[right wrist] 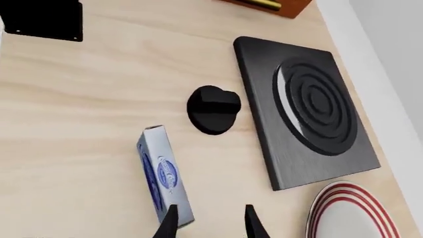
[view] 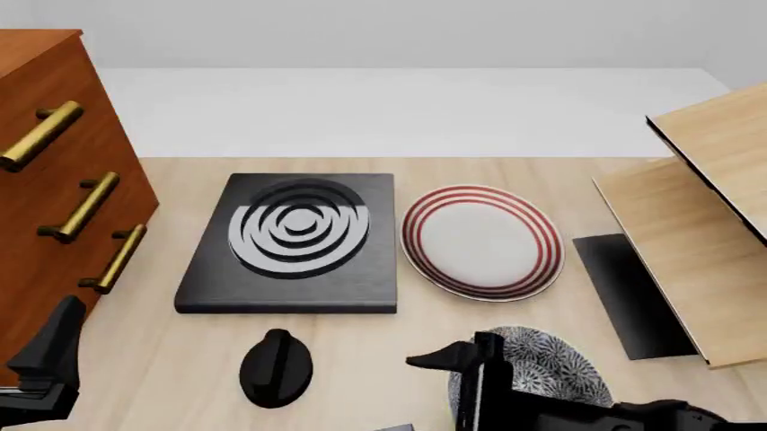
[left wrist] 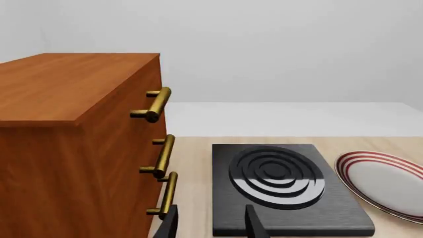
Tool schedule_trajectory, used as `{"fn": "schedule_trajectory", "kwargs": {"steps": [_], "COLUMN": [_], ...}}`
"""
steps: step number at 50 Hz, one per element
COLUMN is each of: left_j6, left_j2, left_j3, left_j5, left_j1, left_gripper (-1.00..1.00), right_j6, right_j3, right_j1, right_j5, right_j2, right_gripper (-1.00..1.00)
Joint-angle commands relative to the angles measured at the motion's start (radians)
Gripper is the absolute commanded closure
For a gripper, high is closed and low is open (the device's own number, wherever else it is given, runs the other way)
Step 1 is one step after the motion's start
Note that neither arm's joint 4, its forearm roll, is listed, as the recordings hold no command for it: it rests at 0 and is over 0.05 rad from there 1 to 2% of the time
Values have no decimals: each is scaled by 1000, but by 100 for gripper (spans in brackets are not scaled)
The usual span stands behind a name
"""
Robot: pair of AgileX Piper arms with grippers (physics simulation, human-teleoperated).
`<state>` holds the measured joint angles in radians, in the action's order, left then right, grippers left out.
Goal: Pick up the cream cheese and put it in the bowl.
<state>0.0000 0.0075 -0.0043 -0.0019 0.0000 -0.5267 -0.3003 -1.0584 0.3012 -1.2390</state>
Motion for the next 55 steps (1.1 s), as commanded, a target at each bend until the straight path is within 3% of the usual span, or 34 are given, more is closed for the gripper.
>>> {"fn": "schedule_trajectory", "kwargs": {"steps": [1,55], "left_j6": [0,0], "left_j2": [0,0], "left_j3": [0,0], "left_j5": [0,0], "left_j1": [0,0], "left_gripper": [-100,-100], "right_j6": [-21,56], "right_j3": [-51,-188], "right_j1": [-54,-119], "right_j5": [-8,97], "right_j2": [-99,-440], "right_gripper": [-100,-100]}}
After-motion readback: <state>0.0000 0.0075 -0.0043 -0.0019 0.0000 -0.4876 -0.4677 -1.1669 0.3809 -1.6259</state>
